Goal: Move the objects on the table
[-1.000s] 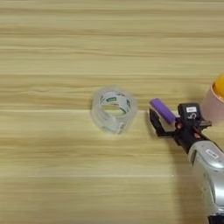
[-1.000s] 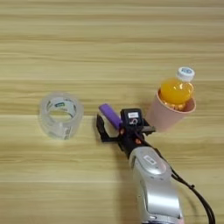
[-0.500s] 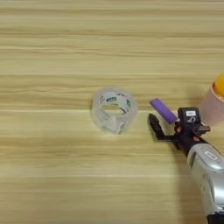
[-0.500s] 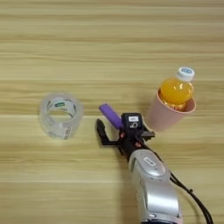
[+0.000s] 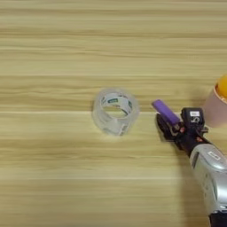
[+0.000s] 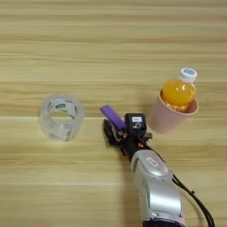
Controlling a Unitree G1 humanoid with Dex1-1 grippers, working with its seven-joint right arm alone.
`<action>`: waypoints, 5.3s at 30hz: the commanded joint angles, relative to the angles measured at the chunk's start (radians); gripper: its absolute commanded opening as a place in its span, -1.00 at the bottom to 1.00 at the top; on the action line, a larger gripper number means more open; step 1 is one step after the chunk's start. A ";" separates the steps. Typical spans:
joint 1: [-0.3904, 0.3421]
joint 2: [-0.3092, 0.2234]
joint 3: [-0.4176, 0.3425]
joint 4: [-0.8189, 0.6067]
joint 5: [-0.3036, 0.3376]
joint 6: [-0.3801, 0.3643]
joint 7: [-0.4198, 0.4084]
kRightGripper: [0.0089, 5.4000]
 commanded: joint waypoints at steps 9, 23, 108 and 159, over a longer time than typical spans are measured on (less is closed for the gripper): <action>-0.038 -0.024 -0.004 -0.022 -0.002 -0.021 -0.004 -0.14; -0.039 -0.018 0.001 -0.037 0.000 -0.017 -0.007 -0.48; -0.054 0.172 0.604 -0.192 -0.191 0.143 -0.035 -0.48; -0.050 0.207 0.581 -0.374 -0.158 0.012 0.011 0.98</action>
